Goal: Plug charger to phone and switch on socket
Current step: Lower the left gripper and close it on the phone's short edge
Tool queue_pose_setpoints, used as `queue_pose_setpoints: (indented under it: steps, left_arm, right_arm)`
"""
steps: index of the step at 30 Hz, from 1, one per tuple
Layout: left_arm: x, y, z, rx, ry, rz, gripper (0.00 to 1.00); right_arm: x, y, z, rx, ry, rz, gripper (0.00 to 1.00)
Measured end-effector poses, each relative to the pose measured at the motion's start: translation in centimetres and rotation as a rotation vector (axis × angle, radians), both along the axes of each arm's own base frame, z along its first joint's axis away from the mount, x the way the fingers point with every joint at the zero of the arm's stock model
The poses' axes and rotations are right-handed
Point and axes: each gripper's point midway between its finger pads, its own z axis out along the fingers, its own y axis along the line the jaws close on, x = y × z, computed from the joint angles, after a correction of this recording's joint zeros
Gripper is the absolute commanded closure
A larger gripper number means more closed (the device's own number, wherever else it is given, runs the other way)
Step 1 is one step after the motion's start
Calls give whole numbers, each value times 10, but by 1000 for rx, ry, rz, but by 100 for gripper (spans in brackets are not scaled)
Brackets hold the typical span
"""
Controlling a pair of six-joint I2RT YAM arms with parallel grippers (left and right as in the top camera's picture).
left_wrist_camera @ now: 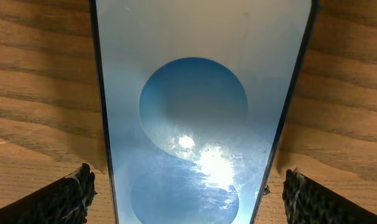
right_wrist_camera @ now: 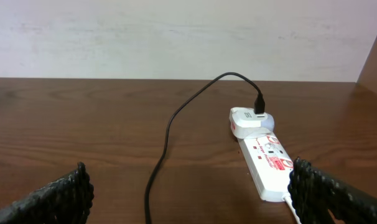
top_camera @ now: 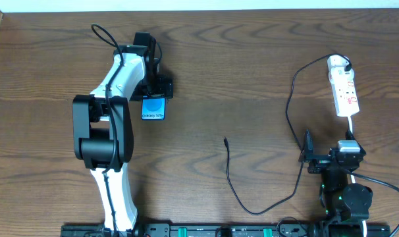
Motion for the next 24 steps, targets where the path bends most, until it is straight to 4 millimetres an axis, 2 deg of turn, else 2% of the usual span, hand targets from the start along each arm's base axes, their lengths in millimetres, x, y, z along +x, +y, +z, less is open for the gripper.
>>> queue_pose_setpoints:
  steps: [8,14,24]
  left_arm:
    - [1,0,-1,0,-3,0,2]
    - [-2,0,-10,0,2,0,2]
    - [-2,0,-10,1,2,0,2]
  right_arm:
    - [0,0,0,0,0,0,1]
    - [0,0,0,0,0,0,1]
    - [0,0,0,0,0,0,1]
